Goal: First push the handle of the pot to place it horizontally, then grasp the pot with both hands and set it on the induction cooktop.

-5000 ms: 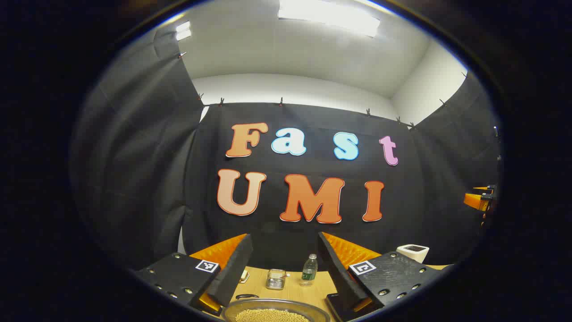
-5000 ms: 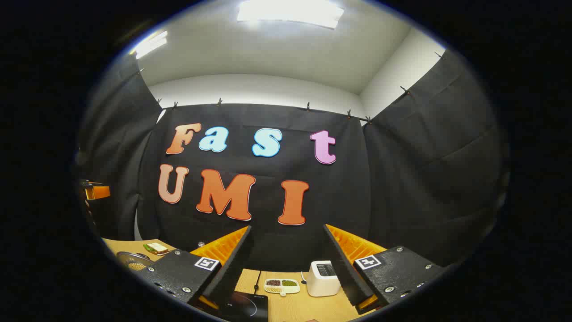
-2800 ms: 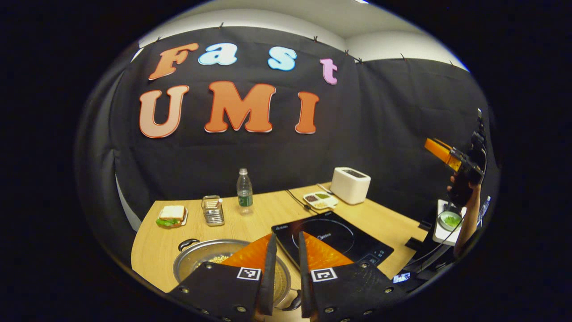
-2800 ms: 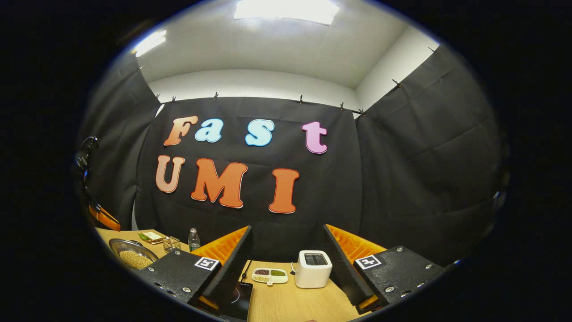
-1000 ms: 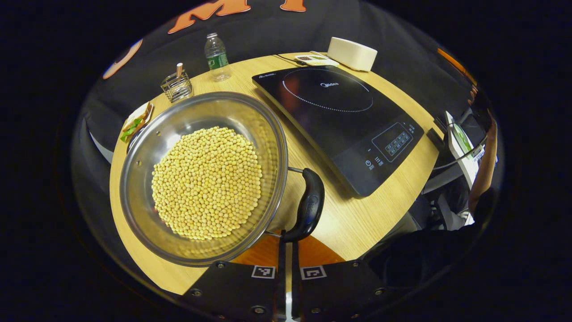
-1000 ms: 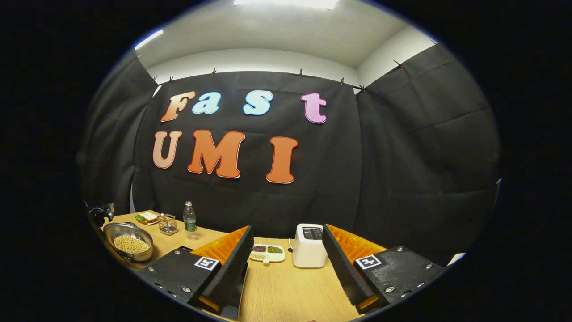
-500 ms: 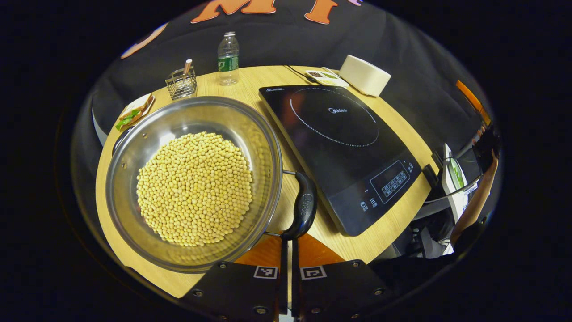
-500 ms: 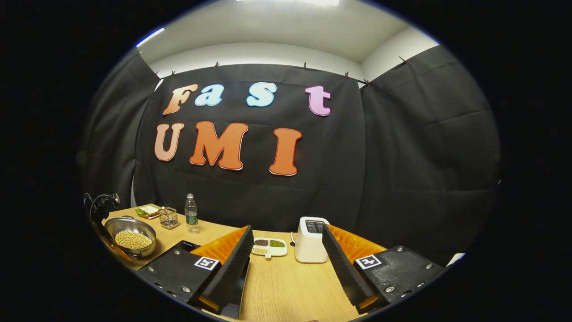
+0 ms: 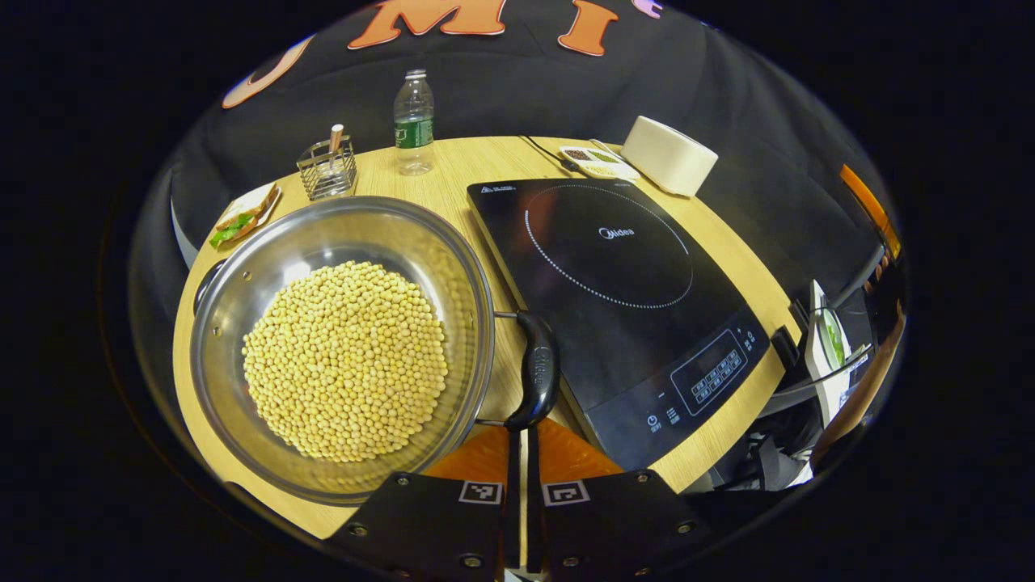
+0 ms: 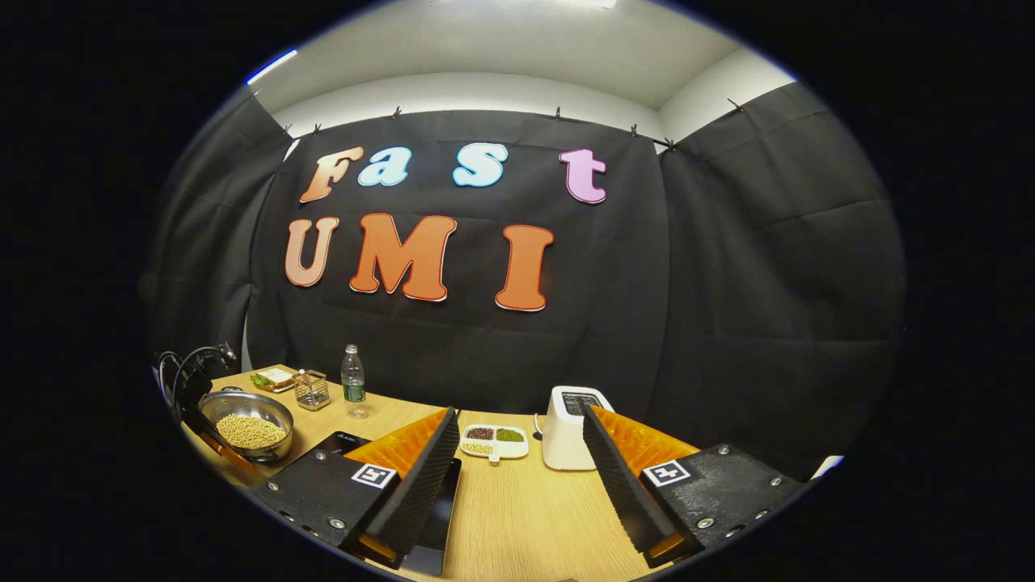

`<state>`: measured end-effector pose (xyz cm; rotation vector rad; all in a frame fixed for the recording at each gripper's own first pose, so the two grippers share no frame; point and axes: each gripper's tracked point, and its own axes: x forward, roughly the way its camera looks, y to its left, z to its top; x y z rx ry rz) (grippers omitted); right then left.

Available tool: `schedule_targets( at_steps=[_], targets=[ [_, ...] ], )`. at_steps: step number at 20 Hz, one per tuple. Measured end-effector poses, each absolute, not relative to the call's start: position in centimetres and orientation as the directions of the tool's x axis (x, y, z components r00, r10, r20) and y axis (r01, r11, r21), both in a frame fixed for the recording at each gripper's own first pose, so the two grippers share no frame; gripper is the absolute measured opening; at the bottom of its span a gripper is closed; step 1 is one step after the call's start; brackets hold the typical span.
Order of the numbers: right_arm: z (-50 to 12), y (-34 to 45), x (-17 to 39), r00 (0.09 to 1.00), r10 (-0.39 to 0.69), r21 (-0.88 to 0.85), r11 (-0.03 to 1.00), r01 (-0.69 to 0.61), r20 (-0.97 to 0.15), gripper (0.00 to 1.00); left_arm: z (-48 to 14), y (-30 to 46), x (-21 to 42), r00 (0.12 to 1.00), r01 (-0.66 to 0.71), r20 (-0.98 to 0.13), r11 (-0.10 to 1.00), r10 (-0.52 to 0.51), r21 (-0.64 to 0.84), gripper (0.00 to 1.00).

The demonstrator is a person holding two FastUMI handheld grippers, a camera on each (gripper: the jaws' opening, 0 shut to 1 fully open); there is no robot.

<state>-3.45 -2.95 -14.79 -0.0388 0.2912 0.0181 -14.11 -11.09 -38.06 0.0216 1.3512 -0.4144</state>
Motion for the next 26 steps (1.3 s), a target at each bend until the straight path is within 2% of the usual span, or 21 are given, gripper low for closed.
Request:
schedule_targets(
  at_steps=[19, 26],
  targets=[
    [-16.2, -3.6, -4.0, 0.945, 0.008, -0.013, 1.000, -0.013, -0.326, 0.95, -40.7, -12.8, -6.6, 0.304, 0.168, -0.930, 0.973, -0.205, -0.160, 0.04],
    [-17.4, -1.8, -3.7, 0.928, 0.034, 0.009, 0.999, -0.033, -0.372, 0.95, -41.2, -12.9, -4.9, 0.331, 0.194, -0.920, 0.970, -0.208, -0.150, 0.03]
  ],
)
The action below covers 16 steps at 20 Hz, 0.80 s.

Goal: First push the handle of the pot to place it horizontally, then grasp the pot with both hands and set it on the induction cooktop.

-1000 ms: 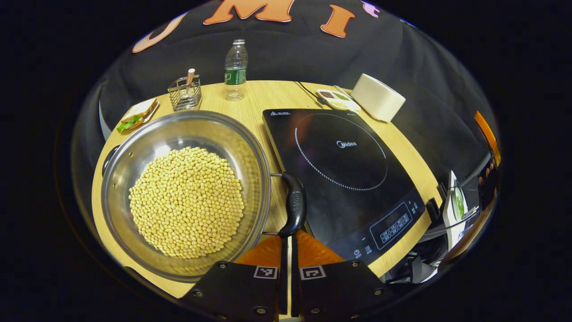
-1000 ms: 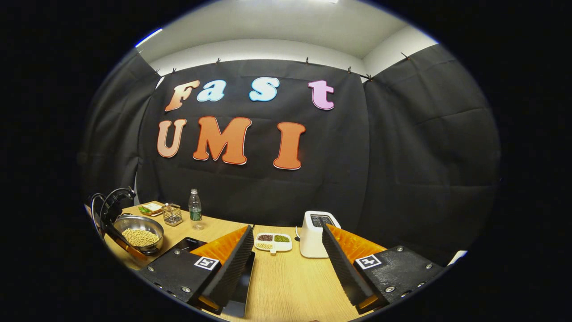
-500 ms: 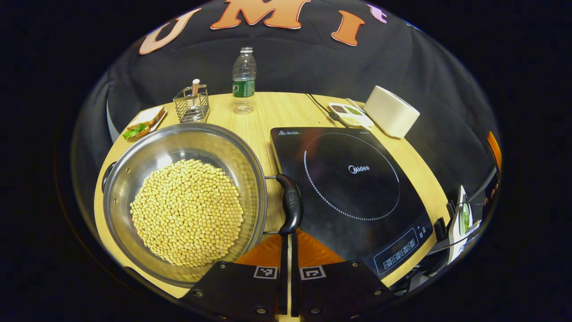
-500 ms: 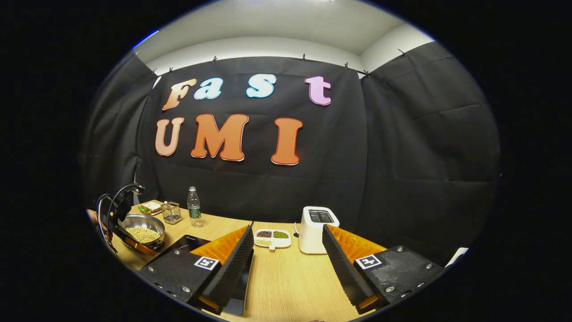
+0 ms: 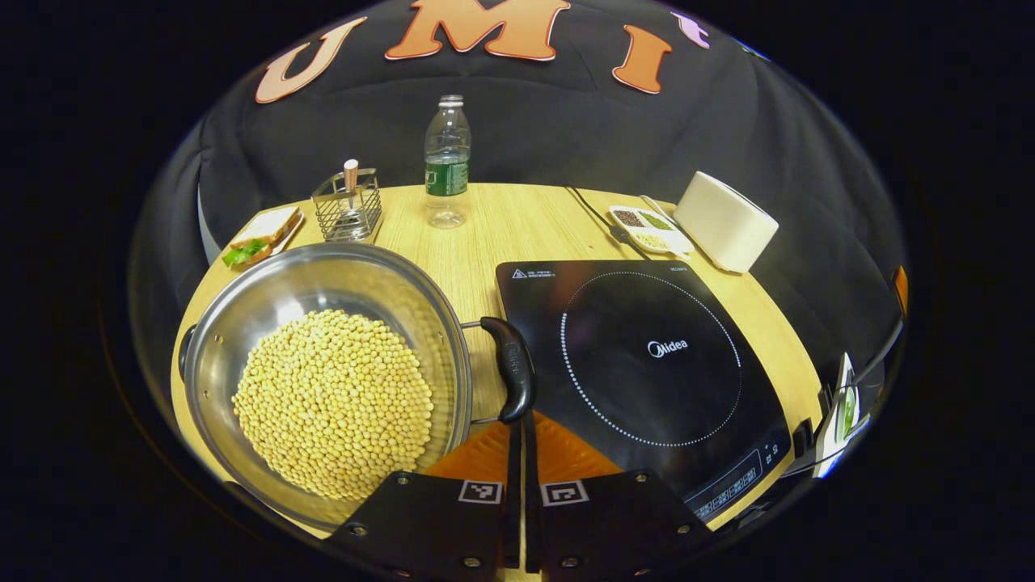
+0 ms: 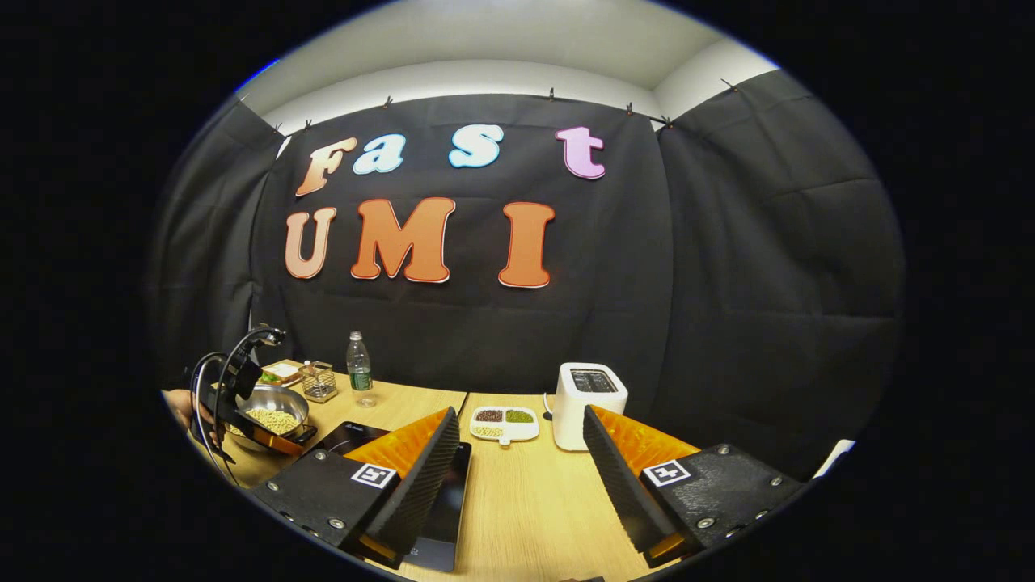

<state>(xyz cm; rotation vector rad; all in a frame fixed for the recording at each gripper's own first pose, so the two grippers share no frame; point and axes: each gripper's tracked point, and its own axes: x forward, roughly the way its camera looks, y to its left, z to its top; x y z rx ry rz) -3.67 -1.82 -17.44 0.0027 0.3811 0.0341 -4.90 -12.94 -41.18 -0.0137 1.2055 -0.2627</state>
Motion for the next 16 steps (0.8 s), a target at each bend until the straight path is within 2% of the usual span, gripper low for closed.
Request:
schedule_targets(
  at_steps=[5, 8, 16],
  targets=[
    [-17.7, 0.5, -3.3, 0.911, 0.070, 0.001, 0.997, -0.076, -0.406, 0.93, -38.4, -11.3, -5.0, 0.375, 0.253, -0.899, 0.958, -0.228, -0.137, 0.04],
    [-17.8, 2.2, -3.2, 0.903, 0.098, 0.002, 0.994, -0.107, -0.418, 0.95, -36.3, -9.4, -5.3, 0.389, 0.249, -0.889, 0.957, -0.242, -0.151, 0.04],
    [-18.8, 7.2, -2.5, 0.867, 0.177, 0.028, 0.982, -0.185, -0.466, 0.95, -32.3, 1.2, -3.0, 0.497, 0.128, -0.862, 0.991, -0.099, -0.040, 0.04]
  ],
)
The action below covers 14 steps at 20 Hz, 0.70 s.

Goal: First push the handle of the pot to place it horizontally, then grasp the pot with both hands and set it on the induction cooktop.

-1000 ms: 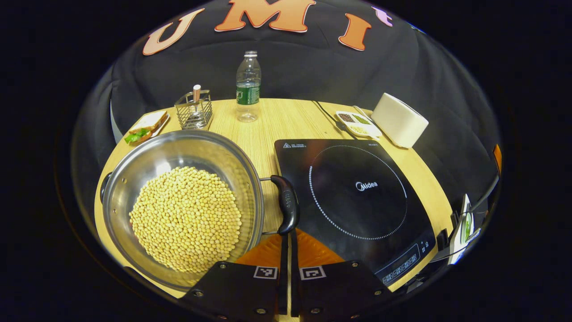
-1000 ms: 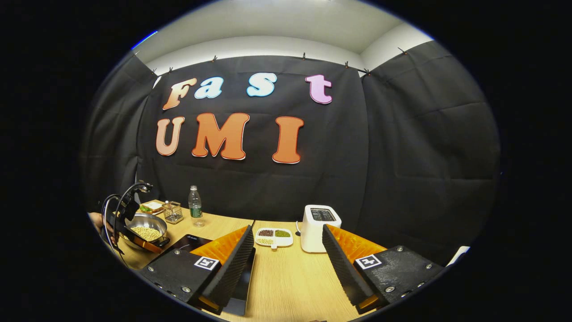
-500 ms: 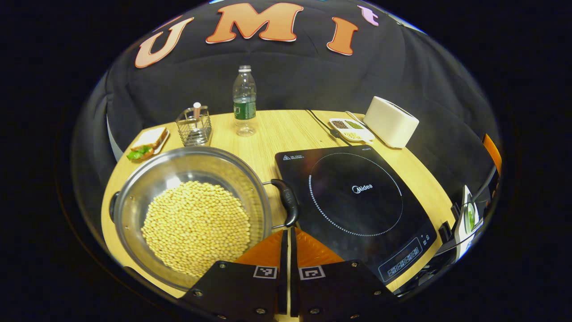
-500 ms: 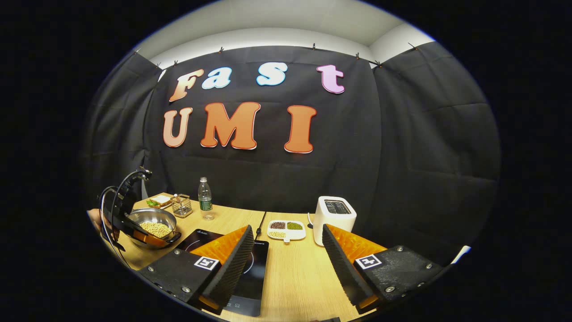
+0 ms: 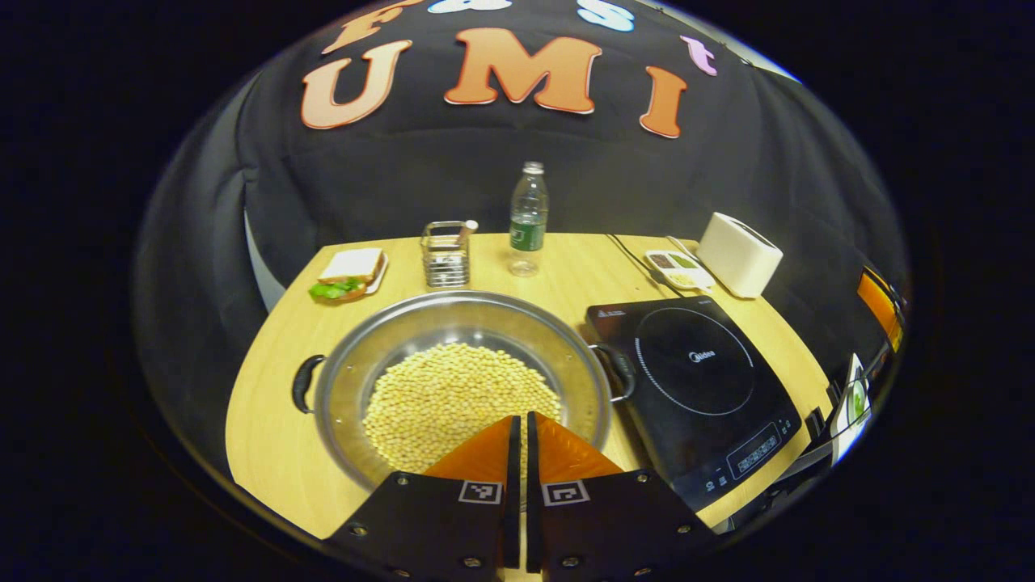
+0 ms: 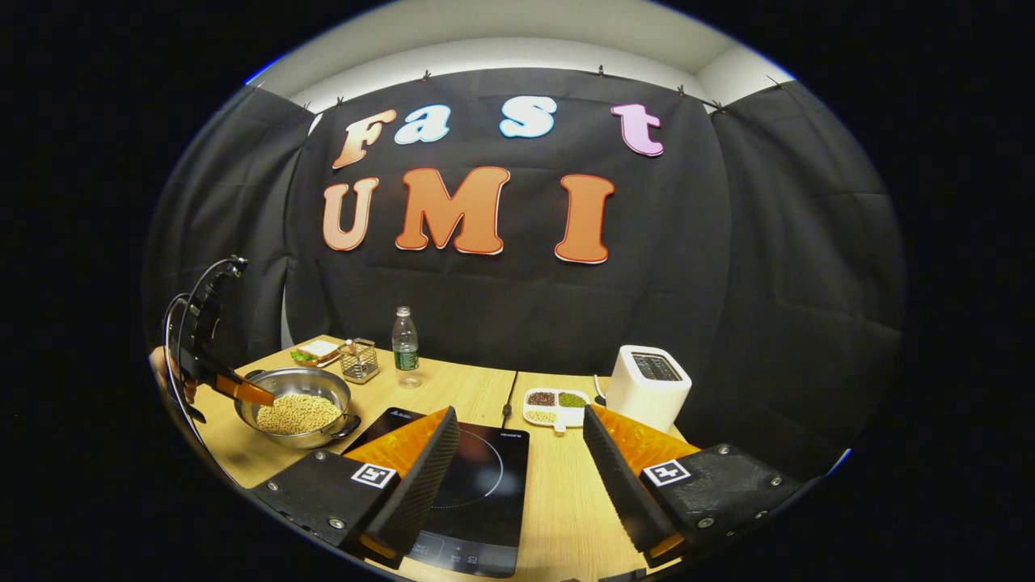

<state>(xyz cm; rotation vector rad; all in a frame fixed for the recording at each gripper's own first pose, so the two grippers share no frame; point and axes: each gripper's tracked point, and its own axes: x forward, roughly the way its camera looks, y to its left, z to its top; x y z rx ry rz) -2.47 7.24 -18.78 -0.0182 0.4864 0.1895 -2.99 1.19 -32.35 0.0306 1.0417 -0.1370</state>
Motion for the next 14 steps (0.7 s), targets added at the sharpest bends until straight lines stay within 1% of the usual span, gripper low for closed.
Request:
schedule_targets(
  at_steps=[2, 4, 7, 9, 10, 11, 12, 14],
  targets=[
    [-19.0, 9.0, -2.2, 0.857, 0.204, 0.040, 0.977, -0.210, -0.474, 0.95, -31.4, 3.3, -2.8, 0.519, 0.094, -0.851, 0.995, -0.076, -0.031, 0.04],
    [-19.1, 11.2, -1.8, 0.845, 0.239, 0.061, 0.969, -0.239, -0.479, 0.95, -30.6, 5.4, -2.5, 0.537, 0.067, -0.842, 0.998, -0.044, -0.009, 0.10],
    [-19.7, 15.5, -1.5, 0.817, 0.304, 0.111, 0.951, -0.288, -0.489, 0.95, -29.9, 7.0, -2.4, 0.555, 0.065, -0.831, 0.998, -0.042, -0.007, 0.53],
    [-20.6, 18.9, -1.4, 0.785, 0.355, 0.155, 0.934, -0.322, -0.507, 0.95, -29.4, 7.8, -2.2, 0.576, 0.083, -0.817, 0.997, -0.038, 0.012, 0.71],
    [-21.3, 20.8, -1.4, 0.765, 0.379, 0.177, 0.925, -0.338, -0.521, 0.95, -29.1, 8.4, -1.9, 0.592, 0.091, -0.806, 0.995, -0.027, 0.033, 0.75],
    [-22.1, 22.4, -1.5, 0.745, 0.395, 0.191, 0.918, -0.348, -0.539, 0.95, -28.8, 9.1, -1.5, 0.611, 0.095, -0.792, 0.994, -0.015, 0.055, 0.86],
    [-22.9, 24.0, -1.7, 0.723, 0.409, 0.200, 0.911, -0.360, -0.557, 0.95, -28.5, 9.6, -1.1, 0.627, 0.096, -0.779, 0.993, -0.006, 0.069, 0.88],
    [-24.4, 26.9, -2.2, 0.679, 0.440, 0.231, 0.896, -0.380, -0.588, 0.96, -28.1, 10.6, -0.5, 0.646, 0.088, -0.763, 0.993, -0.001, 0.073, 0.88]
  ],
)
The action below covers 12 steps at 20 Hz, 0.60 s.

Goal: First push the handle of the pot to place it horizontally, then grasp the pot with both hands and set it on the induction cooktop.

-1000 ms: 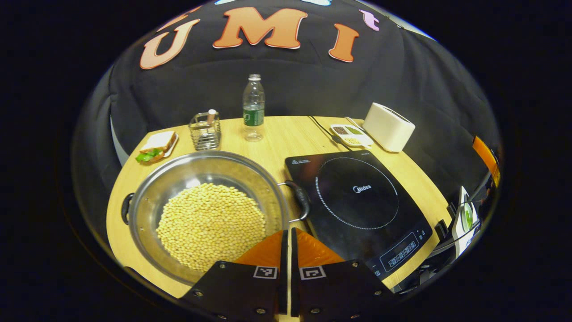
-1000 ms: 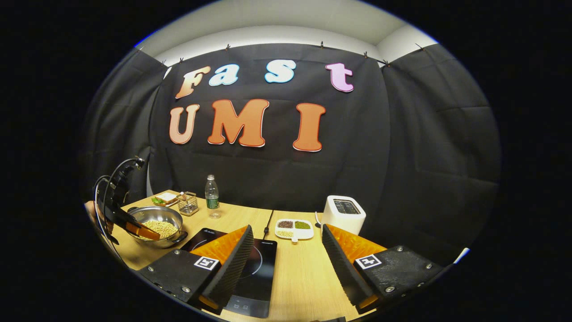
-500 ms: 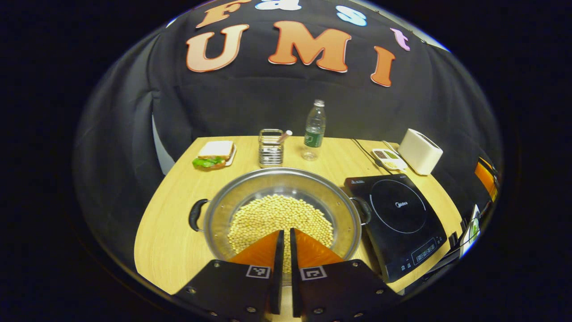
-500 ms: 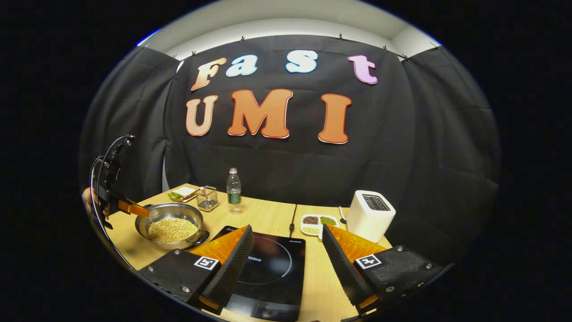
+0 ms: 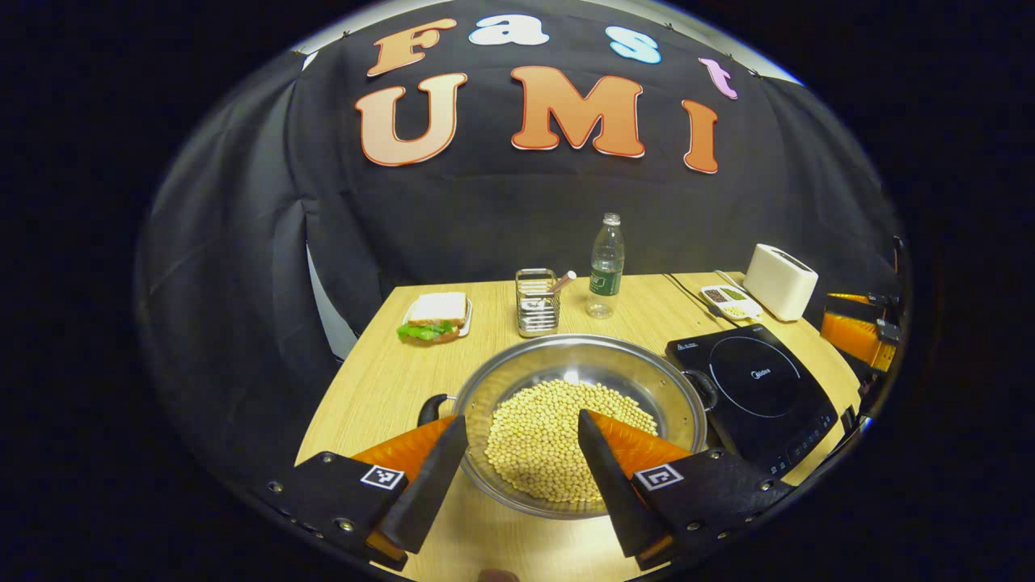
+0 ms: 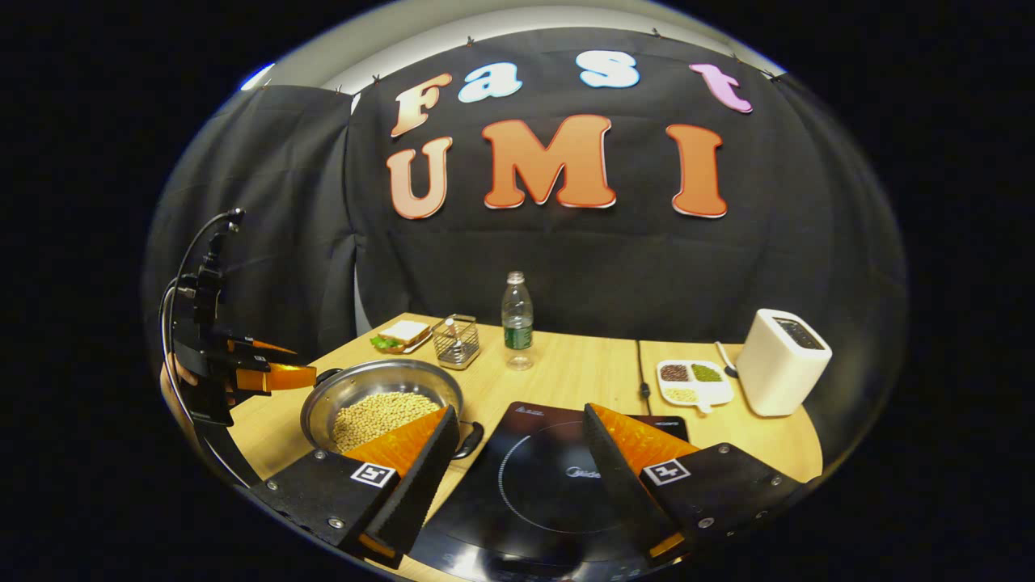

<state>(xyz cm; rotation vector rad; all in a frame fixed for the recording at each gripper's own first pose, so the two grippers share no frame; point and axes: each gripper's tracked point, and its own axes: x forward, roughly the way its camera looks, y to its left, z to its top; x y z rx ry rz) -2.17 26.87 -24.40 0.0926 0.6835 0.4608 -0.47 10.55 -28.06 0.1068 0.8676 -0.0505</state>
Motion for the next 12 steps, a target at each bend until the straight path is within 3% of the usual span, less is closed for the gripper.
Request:
schedule_targets(
  at_steps=[12],
  targets=[
    [-33.3, 34.8, -1.3, 0.440, 0.399, 0.281, 0.908, -0.310, -0.804, 0.93, -31.5, 16.6, 1.7, 0.591, 0.033, -0.806, 0.997, 0.032, 0.064, 0.88]
  ],
)
